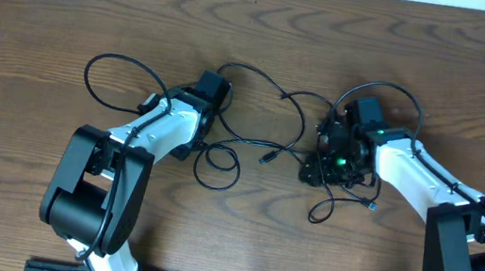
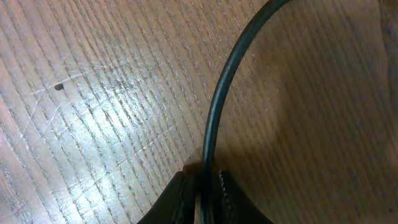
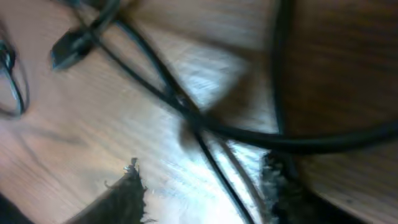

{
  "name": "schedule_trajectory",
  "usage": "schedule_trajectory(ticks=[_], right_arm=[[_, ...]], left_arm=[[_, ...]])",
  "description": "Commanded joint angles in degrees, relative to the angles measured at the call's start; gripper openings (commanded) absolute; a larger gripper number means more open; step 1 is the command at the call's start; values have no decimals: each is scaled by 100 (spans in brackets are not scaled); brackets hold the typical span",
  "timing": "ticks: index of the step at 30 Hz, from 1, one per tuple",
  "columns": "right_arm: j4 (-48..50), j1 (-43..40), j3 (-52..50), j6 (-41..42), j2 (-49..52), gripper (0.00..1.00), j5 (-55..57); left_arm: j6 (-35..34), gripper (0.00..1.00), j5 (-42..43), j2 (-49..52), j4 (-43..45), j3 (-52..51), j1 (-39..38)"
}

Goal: Untangle cables

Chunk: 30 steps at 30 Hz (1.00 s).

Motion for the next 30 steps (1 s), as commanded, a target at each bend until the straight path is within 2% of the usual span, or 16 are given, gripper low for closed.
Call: schedule_trajectory(ticks=[1, 2, 13, 18, 30], right_arm=[[22, 197, -20, -490, 44, 88, 516], [26, 227, -20, -507, 44, 99, 562], [-57, 332, 2, -518, -328, 99, 629], [181, 345, 0, -616, -675, 99, 1379], [533, 400, -13, -822, -264, 99, 1248]], left_arm=[[-74, 17, -61, 96, -17, -146, 9], [-74, 17, -61, 96, -17, -146, 9], [-74, 17, -61, 96, -15, -146, 9], [-72, 17, -63, 96, 2, -146, 9], [-72, 17, -63, 96, 7, -146, 9]])
